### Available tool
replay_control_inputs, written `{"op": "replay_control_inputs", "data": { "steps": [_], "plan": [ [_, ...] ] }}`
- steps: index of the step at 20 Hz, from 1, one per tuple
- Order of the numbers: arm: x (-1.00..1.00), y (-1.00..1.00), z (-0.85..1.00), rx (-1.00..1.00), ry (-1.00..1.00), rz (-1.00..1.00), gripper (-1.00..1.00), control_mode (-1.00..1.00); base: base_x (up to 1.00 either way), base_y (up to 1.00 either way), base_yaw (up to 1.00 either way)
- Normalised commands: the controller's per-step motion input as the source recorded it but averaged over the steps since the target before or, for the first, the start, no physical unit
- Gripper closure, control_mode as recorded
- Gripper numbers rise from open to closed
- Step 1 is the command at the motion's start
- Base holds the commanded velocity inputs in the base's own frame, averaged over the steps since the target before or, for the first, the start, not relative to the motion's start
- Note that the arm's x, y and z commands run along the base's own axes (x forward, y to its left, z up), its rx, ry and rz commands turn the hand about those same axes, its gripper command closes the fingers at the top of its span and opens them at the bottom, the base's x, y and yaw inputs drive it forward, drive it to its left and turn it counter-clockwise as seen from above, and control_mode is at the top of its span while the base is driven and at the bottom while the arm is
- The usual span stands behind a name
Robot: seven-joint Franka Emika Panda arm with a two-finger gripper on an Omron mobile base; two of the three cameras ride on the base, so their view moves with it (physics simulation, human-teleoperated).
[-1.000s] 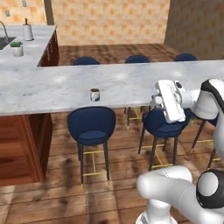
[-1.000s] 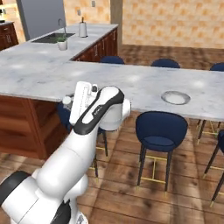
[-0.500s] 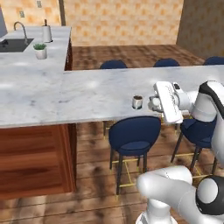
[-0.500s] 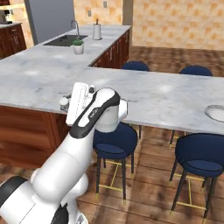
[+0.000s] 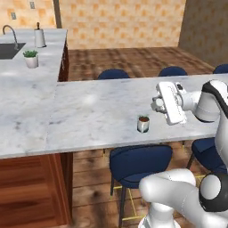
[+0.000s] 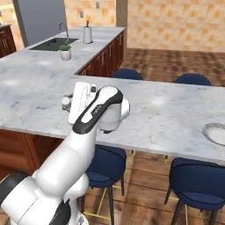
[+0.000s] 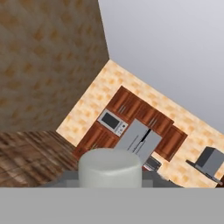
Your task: Pick up the marshmallow and place it in the cup of hot chocolate on the dining counter.
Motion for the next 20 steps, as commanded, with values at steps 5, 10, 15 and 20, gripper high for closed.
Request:
{"op": "replay_control_inputs", "data": {
  "steps": [5, 10, 15, 20],
  "plan": [
    [0.0, 0.0, 0.0, 0.0, 0.0, 0.0, 1.0, 1.0, 0.79, 0.23, -0.15],
    [0.0, 0.0, 0.0, 0.0, 0.0, 0.0, 1.0, 1.0, 0.65, 0.0, -0.15],
    [0.0, 0.0, 0.0, 0.0, 0.0, 0.0, 1.0, 1.0, 0.55, 0.0, -0.22],
    [0.0, 0.0, 0.0, 0.0, 0.0, 0.0, 1.0, 1.0, 0.32, 0.0, -0.19]
  ]
}}
